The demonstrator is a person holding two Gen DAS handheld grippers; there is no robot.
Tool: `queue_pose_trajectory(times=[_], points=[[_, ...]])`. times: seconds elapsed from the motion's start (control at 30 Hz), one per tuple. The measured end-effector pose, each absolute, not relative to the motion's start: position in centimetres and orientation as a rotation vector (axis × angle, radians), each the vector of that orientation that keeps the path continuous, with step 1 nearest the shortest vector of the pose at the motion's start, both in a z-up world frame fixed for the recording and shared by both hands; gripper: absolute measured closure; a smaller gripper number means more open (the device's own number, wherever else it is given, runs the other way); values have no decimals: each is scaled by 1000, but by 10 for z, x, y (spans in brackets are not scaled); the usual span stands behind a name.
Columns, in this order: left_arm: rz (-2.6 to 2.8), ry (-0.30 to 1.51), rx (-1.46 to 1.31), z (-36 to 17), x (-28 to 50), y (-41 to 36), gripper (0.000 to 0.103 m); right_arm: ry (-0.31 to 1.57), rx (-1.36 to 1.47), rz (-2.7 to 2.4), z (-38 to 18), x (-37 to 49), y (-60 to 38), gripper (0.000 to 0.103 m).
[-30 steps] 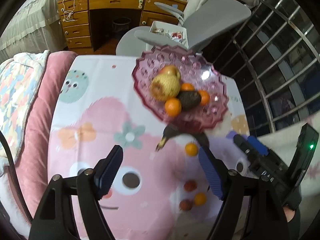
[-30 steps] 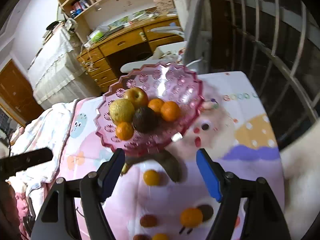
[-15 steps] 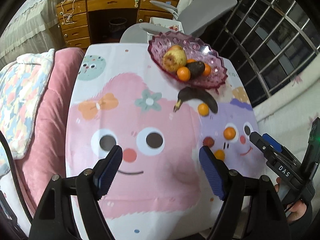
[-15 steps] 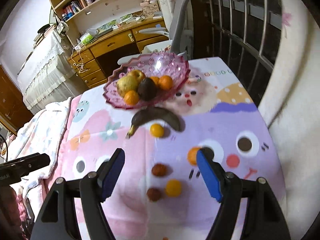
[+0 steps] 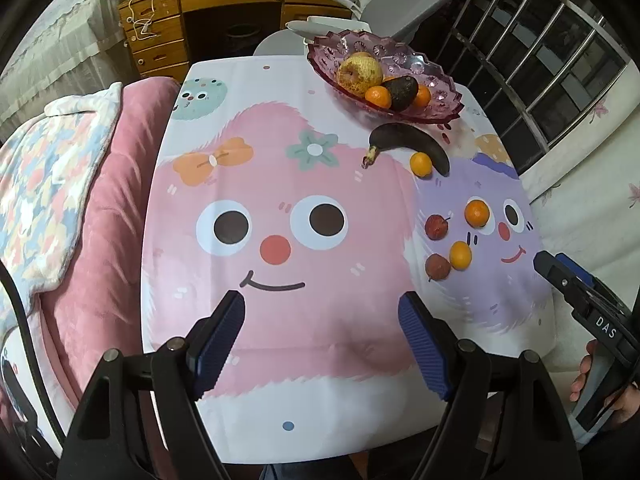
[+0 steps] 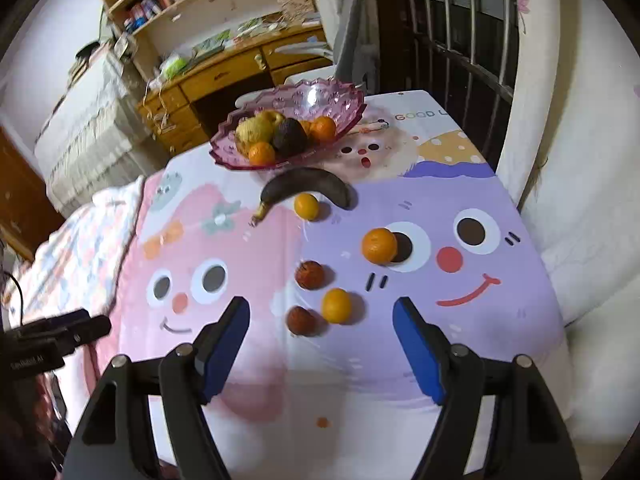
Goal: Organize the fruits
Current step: 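Move both tools back toward the lychees and oranges on the cloth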
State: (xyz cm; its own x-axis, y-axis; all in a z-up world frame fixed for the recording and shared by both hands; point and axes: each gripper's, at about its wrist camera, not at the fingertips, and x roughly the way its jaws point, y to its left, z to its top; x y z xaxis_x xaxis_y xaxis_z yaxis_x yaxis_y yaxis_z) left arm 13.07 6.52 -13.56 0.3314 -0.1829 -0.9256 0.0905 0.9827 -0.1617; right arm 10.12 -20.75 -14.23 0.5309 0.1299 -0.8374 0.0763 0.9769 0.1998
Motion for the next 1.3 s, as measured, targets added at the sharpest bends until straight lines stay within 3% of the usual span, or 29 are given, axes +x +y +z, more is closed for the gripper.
queue_pose_trajectory(times=[0.7,1.3], points=[[47,1288,-234,-173,136,-35,22,1055,-212,406,-176,134,-244,28],[202,1415,-303,-243,170,-83,22,972,-320,590,-232,177,-265,29]])
